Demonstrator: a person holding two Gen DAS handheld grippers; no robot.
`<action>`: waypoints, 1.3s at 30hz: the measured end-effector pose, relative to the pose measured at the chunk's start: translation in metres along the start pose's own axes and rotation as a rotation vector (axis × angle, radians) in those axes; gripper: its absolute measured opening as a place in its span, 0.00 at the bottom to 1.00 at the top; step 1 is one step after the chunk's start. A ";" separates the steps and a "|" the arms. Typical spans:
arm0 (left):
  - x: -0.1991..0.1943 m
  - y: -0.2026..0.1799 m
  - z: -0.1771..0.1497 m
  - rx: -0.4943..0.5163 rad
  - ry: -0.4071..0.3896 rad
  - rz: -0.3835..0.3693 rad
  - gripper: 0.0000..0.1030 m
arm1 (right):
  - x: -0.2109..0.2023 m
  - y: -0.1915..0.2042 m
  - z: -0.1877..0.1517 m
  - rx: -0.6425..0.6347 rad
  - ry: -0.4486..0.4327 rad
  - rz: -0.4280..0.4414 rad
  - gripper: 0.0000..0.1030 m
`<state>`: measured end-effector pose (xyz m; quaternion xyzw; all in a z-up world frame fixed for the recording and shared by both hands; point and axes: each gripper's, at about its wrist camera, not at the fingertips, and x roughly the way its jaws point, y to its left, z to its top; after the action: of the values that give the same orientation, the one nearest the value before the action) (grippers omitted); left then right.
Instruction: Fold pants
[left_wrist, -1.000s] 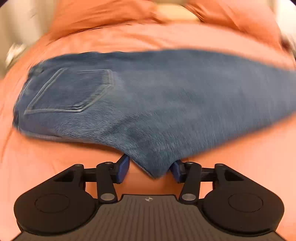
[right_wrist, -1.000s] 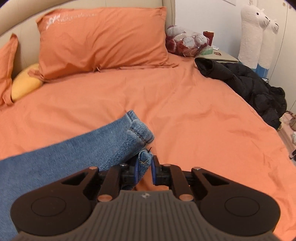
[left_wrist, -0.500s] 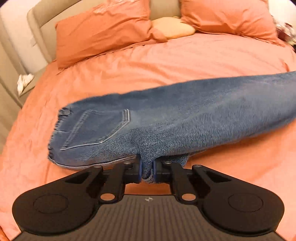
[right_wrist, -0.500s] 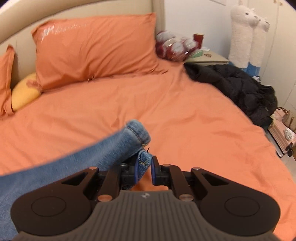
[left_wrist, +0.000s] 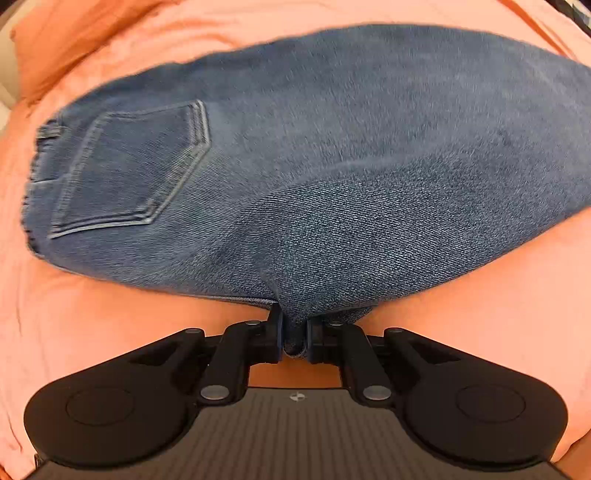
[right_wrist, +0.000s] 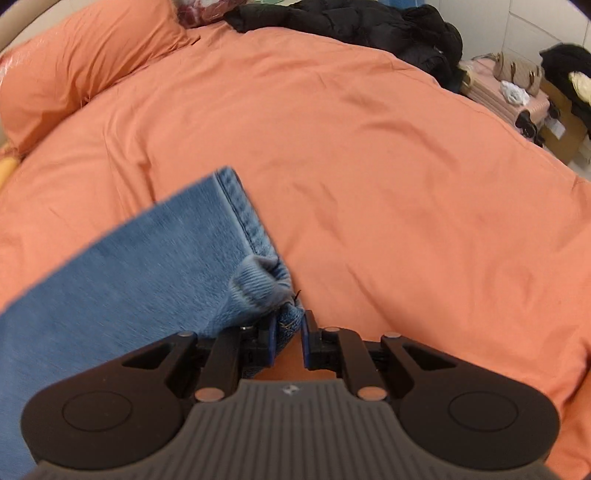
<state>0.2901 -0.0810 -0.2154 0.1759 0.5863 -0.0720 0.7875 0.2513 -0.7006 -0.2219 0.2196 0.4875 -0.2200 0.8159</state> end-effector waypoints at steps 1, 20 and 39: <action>0.004 0.002 0.002 0.000 0.015 -0.009 0.13 | 0.006 -0.001 -0.001 0.011 0.002 -0.004 0.06; -0.078 -0.015 0.025 0.176 -0.127 -0.082 0.45 | -0.048 -0.069 -0.013 0.171 0.002 0.262 0.43; -0.016 -0.175 0.130 0.480 -0.228 -0.195 0.46 | 0.036 -0.055 0.014 0.122 0.052 0.347 0.40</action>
<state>0.3458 -0.2915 -0.2011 0.2908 0.4744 -0.3034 0.7735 0.2449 -0.7585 -0.2555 0.3554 0.4489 -0.0993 0.8138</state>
